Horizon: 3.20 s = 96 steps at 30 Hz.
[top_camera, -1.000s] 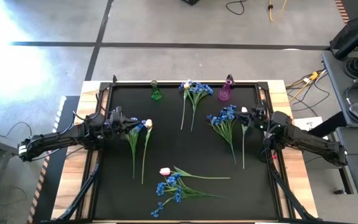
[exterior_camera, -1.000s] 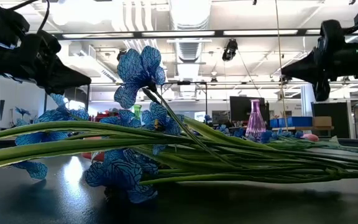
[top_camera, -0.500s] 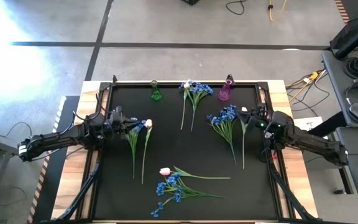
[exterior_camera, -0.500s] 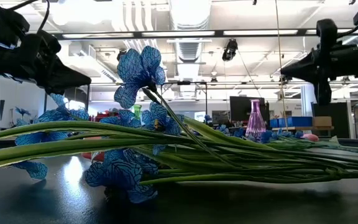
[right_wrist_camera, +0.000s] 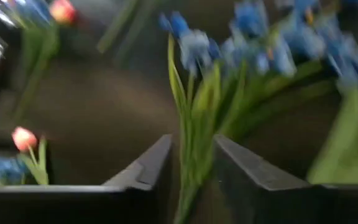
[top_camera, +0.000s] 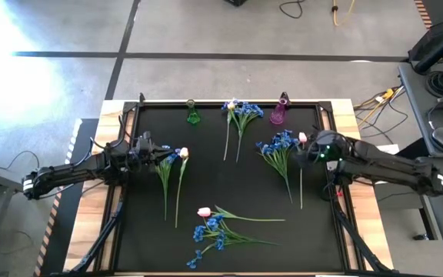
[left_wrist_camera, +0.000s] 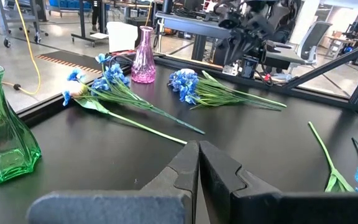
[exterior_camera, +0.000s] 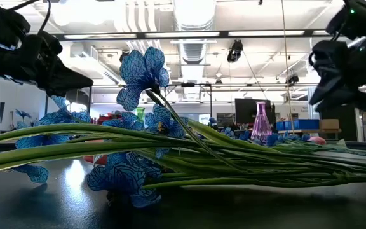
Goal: Sort flowers into vase by color
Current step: Put the blue flowers into the violet vase
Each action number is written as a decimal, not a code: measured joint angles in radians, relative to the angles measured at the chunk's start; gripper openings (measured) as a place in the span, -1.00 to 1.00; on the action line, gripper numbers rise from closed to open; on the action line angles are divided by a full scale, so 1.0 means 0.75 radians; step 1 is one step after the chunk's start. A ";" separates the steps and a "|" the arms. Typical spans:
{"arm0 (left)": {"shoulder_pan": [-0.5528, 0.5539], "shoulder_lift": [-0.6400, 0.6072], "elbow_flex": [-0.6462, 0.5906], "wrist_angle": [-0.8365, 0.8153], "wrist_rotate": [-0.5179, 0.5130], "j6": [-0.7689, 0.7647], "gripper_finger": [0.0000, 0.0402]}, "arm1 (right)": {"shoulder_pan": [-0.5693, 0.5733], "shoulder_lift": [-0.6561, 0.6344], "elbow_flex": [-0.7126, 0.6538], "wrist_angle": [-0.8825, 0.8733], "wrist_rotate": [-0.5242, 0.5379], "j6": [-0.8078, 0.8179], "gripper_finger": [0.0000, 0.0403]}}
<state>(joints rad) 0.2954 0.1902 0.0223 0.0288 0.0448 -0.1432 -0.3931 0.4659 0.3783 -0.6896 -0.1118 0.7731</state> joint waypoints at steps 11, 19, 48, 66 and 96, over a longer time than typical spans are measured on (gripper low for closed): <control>0.000 0.000 0.000 0.000 -0.001 0.000 -1.00 | 0.126 0.383 0.235 -0.139 -0.021 0.238 0.21; 0.000 0.000 0.000 0.000 -0.001 0.000 -1.00 | 0.230 0.677 0.255 -0.080 -0.002 0.333 0.31; 0.000 0.000 0.000 0.000 0.000 0.000 -1.00 | 0.240 1.101 0.255 0.141 0.012 0.321 0.02; 0.000 0.000 0.000 0.000 -0.001 0.000 -1.00 | 0.239 1.101 0.276 0.127 -0.020 0.276 -0.76; 0.000 0.000 0.000 0.000 0.000 0.000 -1.00 | -0.142 1.090 1.202 0.153 0.206 -0.523 -0.81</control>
<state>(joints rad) 0.2951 0.1902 0.0221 0.0290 0.0446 -0.1432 -0.4997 1.2833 1.2794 -0.5751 0.0430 0.3810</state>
